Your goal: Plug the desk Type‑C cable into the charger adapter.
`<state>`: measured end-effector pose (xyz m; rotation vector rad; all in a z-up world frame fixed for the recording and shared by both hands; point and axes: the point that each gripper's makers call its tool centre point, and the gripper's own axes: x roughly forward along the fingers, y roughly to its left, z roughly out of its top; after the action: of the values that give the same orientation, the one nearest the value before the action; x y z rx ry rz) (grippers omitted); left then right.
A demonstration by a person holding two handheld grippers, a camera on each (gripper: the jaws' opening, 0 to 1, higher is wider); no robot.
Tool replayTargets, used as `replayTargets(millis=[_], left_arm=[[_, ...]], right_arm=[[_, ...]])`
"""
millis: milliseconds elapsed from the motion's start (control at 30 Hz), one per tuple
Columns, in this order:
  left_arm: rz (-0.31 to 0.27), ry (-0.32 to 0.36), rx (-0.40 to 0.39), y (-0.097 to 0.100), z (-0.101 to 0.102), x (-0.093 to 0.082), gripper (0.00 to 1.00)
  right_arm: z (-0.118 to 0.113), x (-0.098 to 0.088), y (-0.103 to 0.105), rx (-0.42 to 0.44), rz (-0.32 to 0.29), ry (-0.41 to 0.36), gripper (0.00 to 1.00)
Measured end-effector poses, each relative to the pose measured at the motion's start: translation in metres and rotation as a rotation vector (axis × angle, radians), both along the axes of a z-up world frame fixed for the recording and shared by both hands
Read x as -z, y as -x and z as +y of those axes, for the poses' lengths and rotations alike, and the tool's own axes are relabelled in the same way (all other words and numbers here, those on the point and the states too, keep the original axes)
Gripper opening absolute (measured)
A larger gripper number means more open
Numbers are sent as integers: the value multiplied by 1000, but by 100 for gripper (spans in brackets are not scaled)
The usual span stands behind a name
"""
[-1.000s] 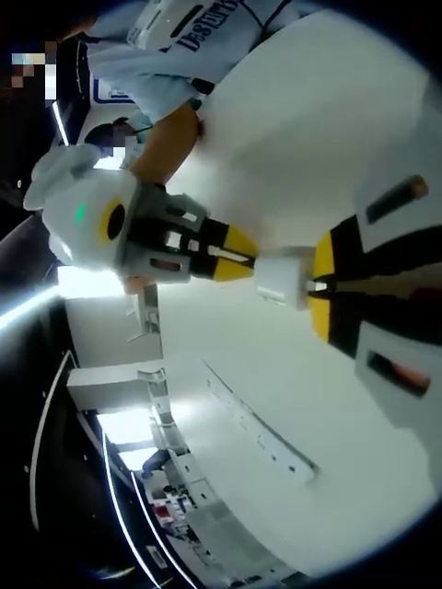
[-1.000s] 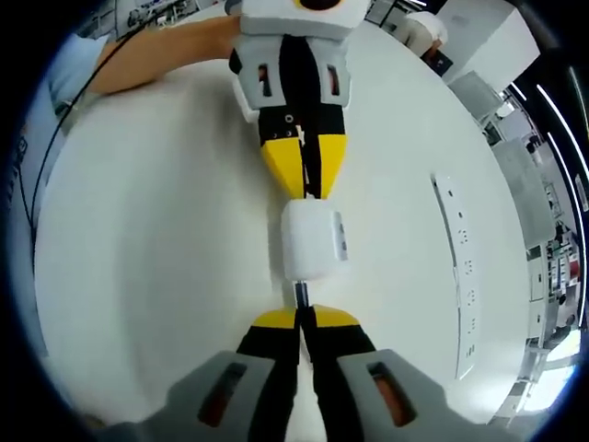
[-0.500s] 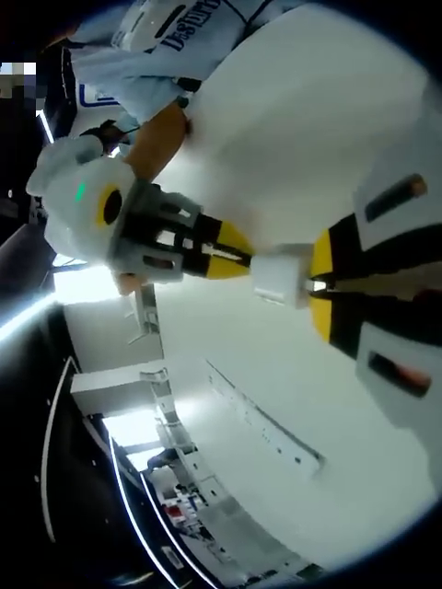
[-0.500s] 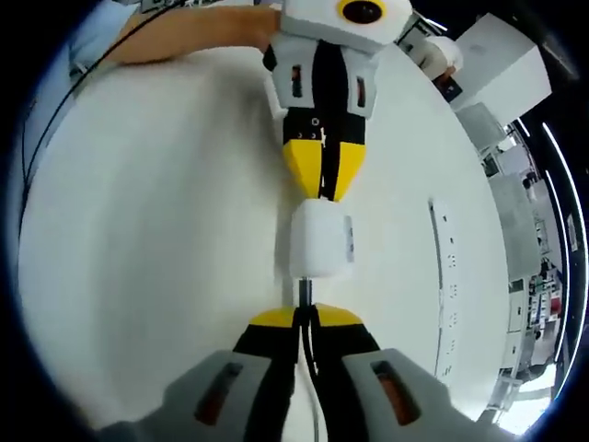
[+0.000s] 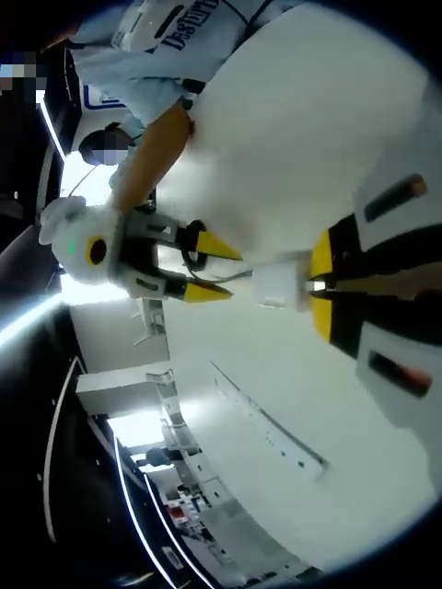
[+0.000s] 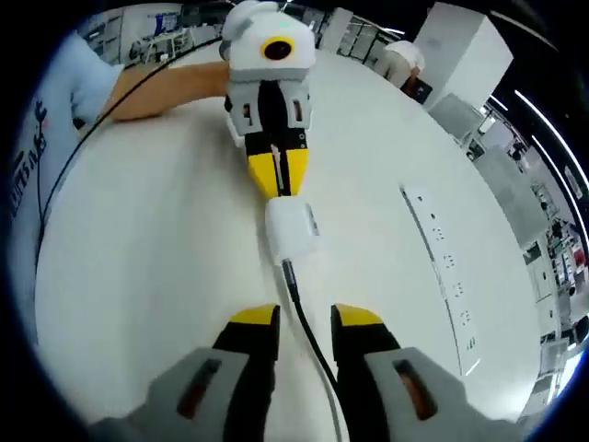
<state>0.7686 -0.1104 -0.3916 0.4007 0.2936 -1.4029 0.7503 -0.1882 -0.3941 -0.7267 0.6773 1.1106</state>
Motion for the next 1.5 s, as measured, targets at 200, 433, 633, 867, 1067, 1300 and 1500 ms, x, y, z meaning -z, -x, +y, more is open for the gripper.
replayTargets(millis=[200,433,633,867,1067,1300,1500], left_arm=[[-14,1,7,-1,0,0,7],[-20,1,8,-1,0,0,7],[-24,-2,11,-1,0,0,7],[-27,5,10,-1,1,-1,7],[-29,5,10,0,2,-1,7],[-29,6,12,-1,4,-1,7],[-29,6,12,-1,4,-1,7]], right_arm=[[-9,-3,-16,123,17,-34,49],[-31,1,-26,144,-17,4,40],[-24,-8,-22,109,10,-136,29],[-9,-27,-13,0,41,-374,41],[2,-40,-3,-130,-2,-587,40],[1,-16,-3,-150,-7,-502,29],[0,1,-5,-149,-3,-437,26]])
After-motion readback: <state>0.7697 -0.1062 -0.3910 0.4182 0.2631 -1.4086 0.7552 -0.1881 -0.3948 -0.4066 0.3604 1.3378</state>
